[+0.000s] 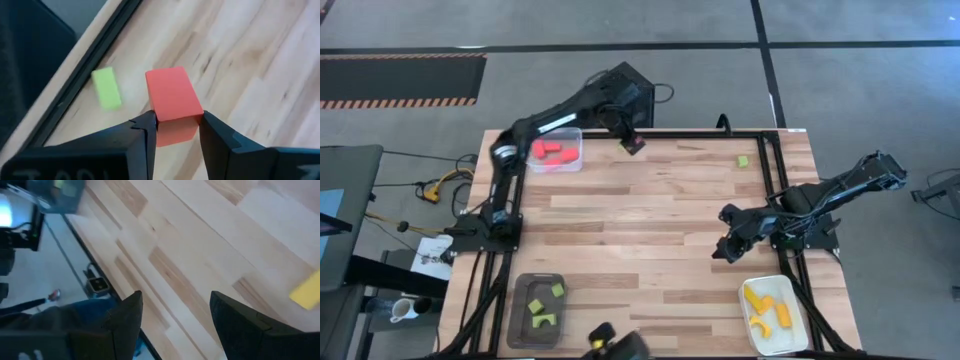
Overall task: Sort & place blocks by color
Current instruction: Put the orange block into the white transparent bin
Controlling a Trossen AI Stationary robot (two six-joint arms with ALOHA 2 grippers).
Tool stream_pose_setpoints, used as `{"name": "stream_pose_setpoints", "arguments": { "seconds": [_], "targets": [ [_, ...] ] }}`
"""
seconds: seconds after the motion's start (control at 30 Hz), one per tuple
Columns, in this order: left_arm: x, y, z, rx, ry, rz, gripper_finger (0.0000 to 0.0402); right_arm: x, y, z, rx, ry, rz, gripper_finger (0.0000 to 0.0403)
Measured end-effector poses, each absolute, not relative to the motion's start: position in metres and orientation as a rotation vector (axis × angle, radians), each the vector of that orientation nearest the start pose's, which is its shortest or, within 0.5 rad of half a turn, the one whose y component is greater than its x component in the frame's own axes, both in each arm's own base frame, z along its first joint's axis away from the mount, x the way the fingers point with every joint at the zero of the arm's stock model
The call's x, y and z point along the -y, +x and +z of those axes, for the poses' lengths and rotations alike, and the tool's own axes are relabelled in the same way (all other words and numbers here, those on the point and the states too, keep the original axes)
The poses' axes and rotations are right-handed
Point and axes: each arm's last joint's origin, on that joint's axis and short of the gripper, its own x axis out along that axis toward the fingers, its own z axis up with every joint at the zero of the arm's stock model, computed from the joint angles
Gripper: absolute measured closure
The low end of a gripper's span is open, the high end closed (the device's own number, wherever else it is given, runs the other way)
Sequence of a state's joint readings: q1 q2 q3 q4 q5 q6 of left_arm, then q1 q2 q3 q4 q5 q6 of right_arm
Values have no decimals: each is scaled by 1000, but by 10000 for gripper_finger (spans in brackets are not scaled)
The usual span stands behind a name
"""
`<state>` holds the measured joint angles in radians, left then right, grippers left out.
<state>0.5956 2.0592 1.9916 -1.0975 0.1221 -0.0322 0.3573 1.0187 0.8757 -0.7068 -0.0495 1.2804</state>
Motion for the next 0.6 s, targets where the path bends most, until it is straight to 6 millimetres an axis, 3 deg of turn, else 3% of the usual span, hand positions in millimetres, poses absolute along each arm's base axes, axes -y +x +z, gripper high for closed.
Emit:
{"name": "stream_pose_setpoints", "arguments": {
  "seconds": [0.1, 0.23, 0.43, 0.6],
  "targets": [
    [-224, 333, 308, -1104, -401, 478, 316, -70, 186, 282, -912, 1057, -206, 148],
    [-209, 283, 315, -1097, -436, 544, 316, -70, 189, 285, -839, 1047, -216, 148],
    [-190, 201, 286, -1087, -530, 747, 316, -68, 191, 287, -786, 1030, -237, 148],
    [-201, 154, 253, -997, -640, 949, 316, -63, 195, 289, -747, 1020, -229, 148]
  ]
}}
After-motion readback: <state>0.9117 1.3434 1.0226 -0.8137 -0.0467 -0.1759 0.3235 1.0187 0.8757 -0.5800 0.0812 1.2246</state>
